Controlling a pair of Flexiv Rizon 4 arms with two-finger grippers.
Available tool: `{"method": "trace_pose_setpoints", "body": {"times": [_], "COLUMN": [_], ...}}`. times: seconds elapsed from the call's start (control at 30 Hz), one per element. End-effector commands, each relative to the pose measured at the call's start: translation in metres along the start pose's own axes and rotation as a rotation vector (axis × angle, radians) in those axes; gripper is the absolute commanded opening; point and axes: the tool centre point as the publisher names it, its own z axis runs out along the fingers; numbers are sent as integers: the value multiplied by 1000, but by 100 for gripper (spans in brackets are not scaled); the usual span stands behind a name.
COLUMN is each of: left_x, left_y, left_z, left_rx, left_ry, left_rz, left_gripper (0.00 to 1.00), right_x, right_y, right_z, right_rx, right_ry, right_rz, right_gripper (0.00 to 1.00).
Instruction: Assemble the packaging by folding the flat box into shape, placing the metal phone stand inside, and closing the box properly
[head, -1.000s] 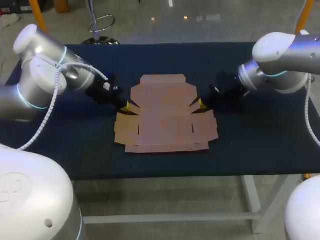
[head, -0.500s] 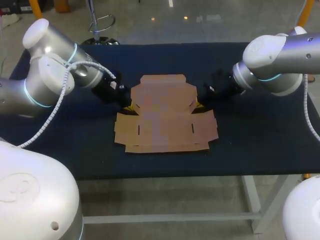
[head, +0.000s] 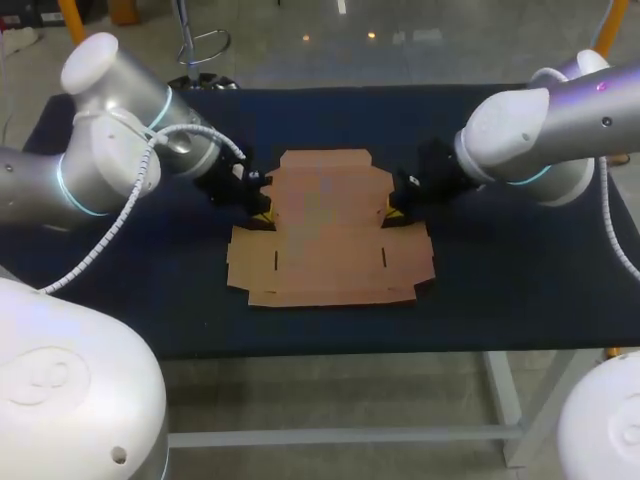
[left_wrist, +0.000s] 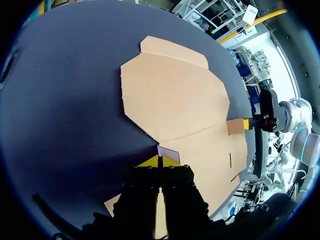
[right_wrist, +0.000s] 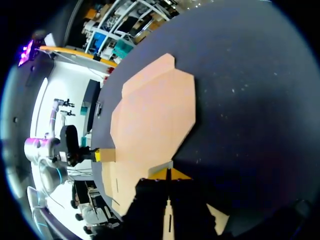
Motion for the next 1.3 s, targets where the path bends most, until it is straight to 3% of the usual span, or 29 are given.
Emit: {"method": "trace_pose_setpoints", "body": {"times": [0.03, 0.73, 1.3], "left_x": [5, 15, 21], "left_y": [0, 3, 4], "left_z": [0, 5, 11], "left_rx": [-3, -11, -26], "left_ry": [-29, -71, -93], "left_rz": [-2, -41, -51], "left_gripper": [0, 0, 0], "right_x": [1, 5, 11], "right_y": [0, 13, -1], "right_z": [2, 7, 14], "right_rx": [-4, 22, 21], "right_ry": [-28, -60, -96], "right_rz": [5, 9, -7], "right_gripper": [0, 0, 0]}}
